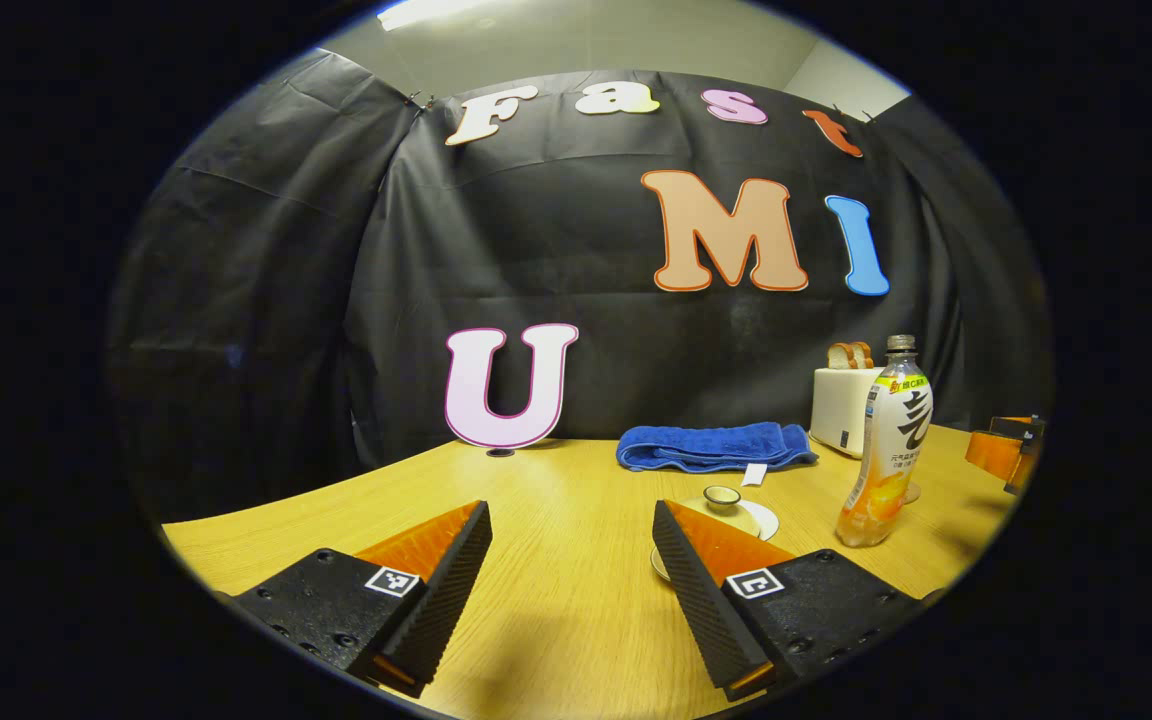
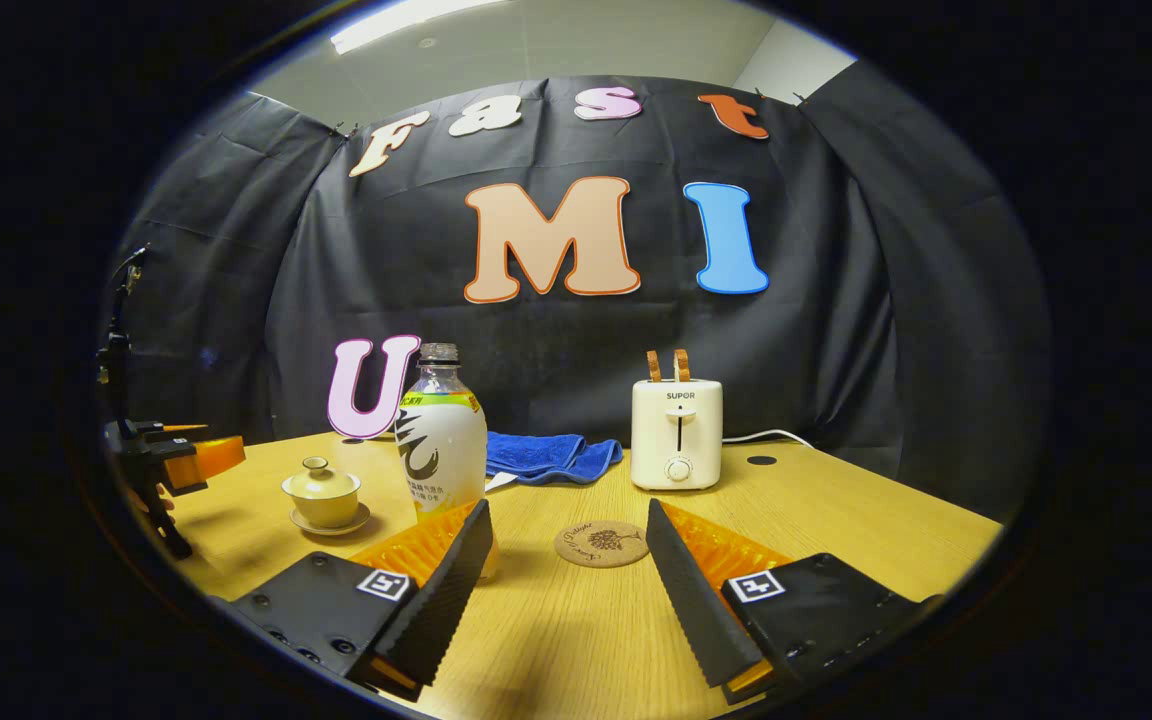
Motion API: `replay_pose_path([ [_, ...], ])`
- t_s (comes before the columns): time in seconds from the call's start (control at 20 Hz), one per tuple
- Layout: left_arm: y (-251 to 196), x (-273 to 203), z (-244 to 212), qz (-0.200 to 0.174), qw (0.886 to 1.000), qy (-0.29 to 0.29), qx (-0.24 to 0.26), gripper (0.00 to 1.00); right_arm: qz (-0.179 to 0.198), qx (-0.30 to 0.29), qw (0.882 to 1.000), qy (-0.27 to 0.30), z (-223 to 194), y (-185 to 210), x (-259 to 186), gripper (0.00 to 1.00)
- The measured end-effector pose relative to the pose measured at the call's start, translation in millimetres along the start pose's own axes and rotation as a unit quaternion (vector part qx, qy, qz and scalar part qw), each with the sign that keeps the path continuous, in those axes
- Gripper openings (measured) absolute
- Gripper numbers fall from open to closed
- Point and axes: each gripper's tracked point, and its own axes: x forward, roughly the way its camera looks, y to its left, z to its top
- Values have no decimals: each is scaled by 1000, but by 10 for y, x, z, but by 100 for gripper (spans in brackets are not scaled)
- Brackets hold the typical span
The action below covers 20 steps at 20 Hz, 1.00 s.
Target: Open the teacup lid with one hand, grasp the water bottle and pour water into the teacup with the other hand; after pouring, place the water bottle on the coaster and then close the teacup lid.
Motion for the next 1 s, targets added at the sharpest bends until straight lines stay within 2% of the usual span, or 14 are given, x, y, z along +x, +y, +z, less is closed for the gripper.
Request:
replay_pose_path([
  [0.05,-7,5,5,-2,1000,-1,0,95,0,0,1000,0,0,-2,4,98],
  [0.15,-12,7,-2,-6,1000,-1,-1,95,0,0,1000,0,-1,-3,2,94],
  [0.2,-34,3,5,-10,1000,-1,-1,95,0,0,1000,0,1,-3,4,98],
  [0.35,-150,43,0,-35,999,-2,-1,95,0,0,1000,0,-4,-5,7,98],
  [0.4,-191,62,3,-43,999,-2,-2,95,0,0,1000,0,-1,-6,5,94],
  [0.5,-265,104,-2,-58,998,-2,-2,95,0,0,1000,0,-1,-6,9,98],
  [0.55,-315,133,-6,-67,998,-2,-2,95,0,0,1000,0,-6,-9,11,94],
  [0.65,-416,188,-7,-84,996,-2,-2,95,1,0,1000,0,-4,-7,7,98],
  [0.7,-465,215,-6,-95,995,-1,-2,95,1,0,1000,0,0,-12,9,94],
  [0.75,-520,230,-17,-106,994,0,-2,93,1,0,1000,0,-4,-11,9,98],
  [1.0,-699,361,-10,-142,990,-1,-3,94,1,0,1000,0,-7,-11,6,98],
])
